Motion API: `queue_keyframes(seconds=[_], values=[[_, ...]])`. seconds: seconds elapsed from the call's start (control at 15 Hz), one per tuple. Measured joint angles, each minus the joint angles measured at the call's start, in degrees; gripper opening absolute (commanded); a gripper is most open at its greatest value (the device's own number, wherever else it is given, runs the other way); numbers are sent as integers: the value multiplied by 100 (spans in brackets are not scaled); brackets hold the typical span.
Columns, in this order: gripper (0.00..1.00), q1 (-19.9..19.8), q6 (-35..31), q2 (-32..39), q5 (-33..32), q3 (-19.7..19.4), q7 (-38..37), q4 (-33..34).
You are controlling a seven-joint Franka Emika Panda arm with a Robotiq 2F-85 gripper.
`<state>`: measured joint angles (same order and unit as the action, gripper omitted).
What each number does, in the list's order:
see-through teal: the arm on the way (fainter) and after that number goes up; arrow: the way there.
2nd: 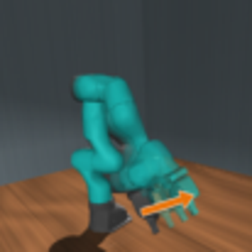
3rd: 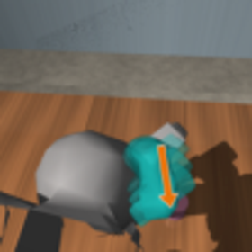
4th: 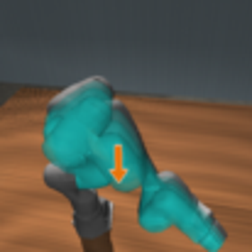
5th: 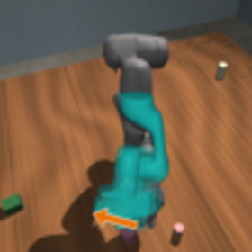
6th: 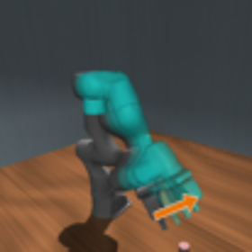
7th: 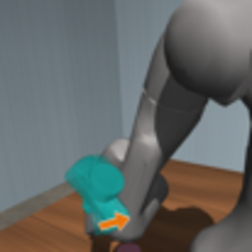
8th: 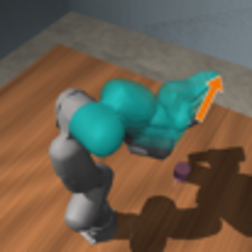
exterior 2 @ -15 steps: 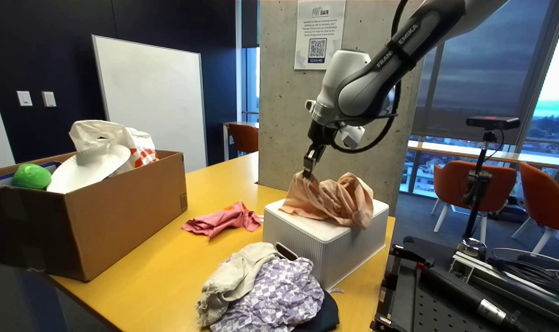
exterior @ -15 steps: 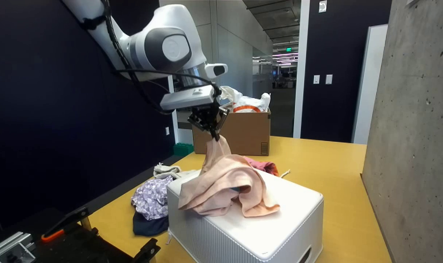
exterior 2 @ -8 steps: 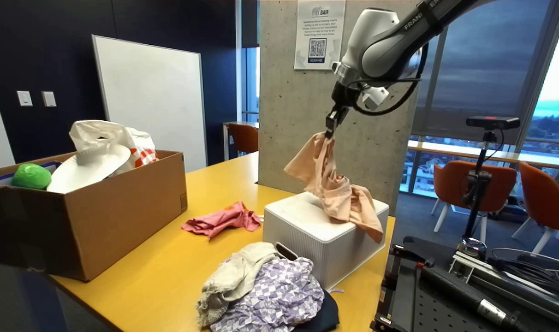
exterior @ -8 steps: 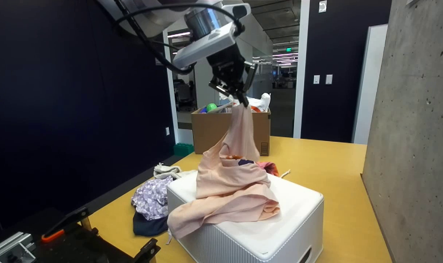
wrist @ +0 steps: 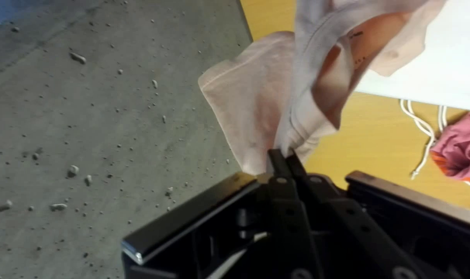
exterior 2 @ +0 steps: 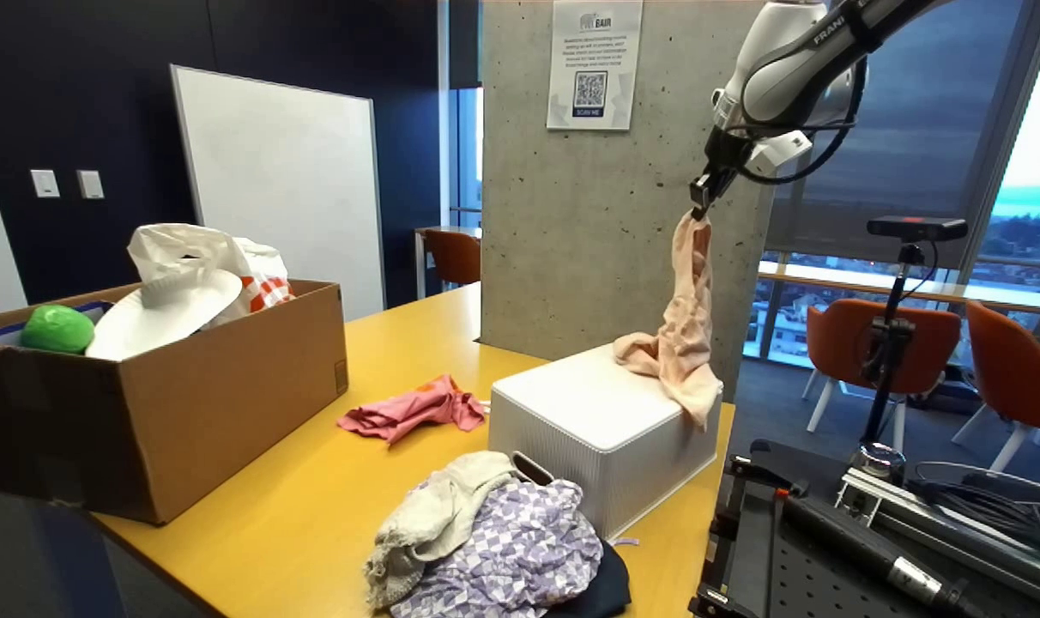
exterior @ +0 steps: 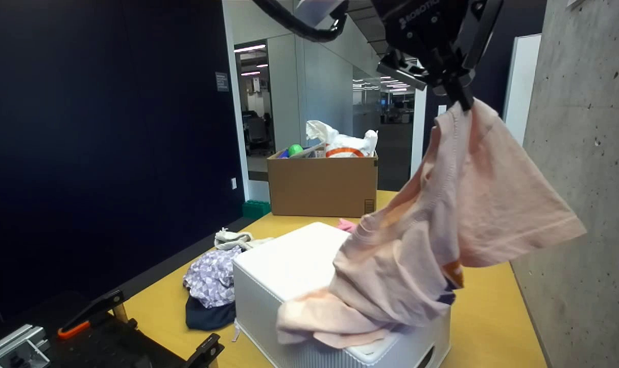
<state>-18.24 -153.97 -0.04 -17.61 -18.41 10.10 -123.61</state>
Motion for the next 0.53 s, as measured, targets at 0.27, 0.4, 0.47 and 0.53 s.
queue_keyframes(seconds=[0.27, 0.4, 0.47, 0.53], values=[[0, -18, 71, -2, -876, 8, -827, 163], [0, 23, 281, -7, -1399, 44, -1337, 310], [0, 28, 433, -9, -1645, 46, -1578, 392], [0, 17, 591, -11, -1831, 33, -1770, 474]])
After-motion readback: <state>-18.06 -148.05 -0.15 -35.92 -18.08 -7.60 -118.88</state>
